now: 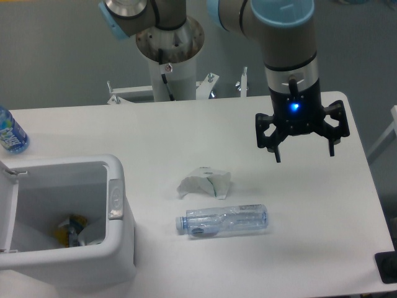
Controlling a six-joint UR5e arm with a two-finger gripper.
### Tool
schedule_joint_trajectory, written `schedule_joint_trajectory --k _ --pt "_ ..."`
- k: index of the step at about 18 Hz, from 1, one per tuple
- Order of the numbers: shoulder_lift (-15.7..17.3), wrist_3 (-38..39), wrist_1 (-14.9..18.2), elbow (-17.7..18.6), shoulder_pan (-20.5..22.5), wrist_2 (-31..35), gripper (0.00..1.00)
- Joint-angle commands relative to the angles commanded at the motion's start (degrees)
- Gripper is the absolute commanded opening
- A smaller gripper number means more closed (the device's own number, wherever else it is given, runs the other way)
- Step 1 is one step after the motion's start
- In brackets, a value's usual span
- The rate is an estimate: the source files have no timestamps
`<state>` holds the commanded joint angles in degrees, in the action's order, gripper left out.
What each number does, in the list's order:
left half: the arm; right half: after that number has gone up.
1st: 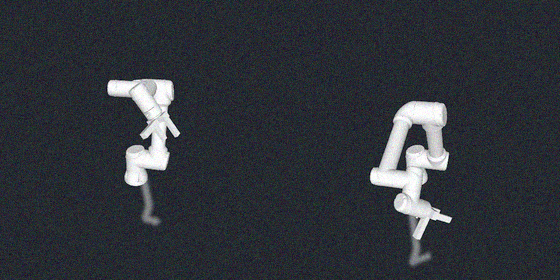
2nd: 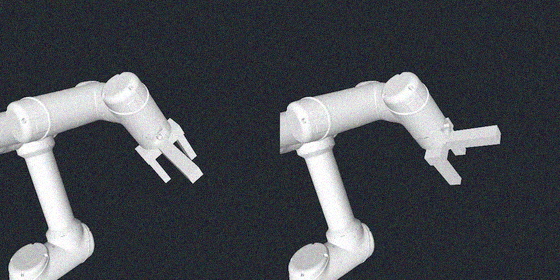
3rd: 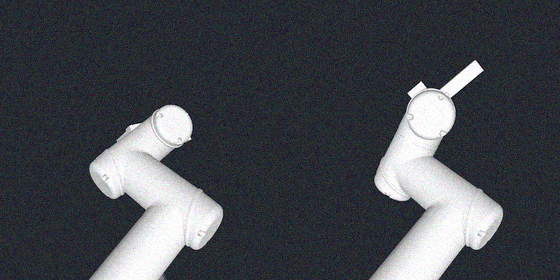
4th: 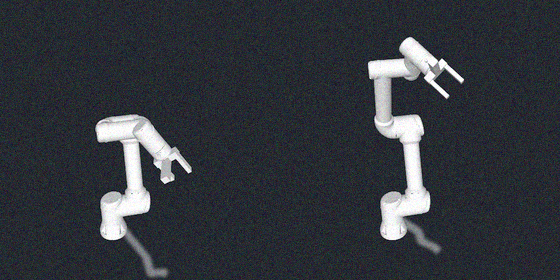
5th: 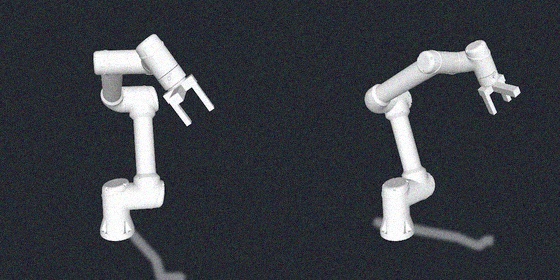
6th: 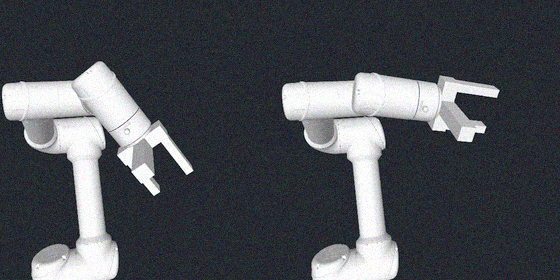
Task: Place the trash in the trash can
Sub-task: 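Lower the open gripper down onto the crumpled white paper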
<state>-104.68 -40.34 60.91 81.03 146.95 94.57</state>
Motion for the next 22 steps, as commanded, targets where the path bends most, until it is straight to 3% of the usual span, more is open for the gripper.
schedule_joint_trajectory --k 7,8,11,13,14,20,22 --pt "0.4 0.5 -0.4 4.6 -0.5 -0.6 1.0" --pt "0.4 0.5 -1.9 6.1 -0.6 -0.6 1.0" --pt "1.2 1.1 -10.4 14.3 -1.1 0.0 1.0" --pt "1.8 0.2 -11.0 17.2 -2.0 -0.2 1.0" --pt "1.8 -1.6 -10.9 18.2 -2.5 -0.4 1.0" --pt "1.9 -30.6 -9.0 23.6 -3.1 -3.1 1.0" --pt "1.5 -35.0 -9.0 25.5 -4.3 -3.0 1.0"
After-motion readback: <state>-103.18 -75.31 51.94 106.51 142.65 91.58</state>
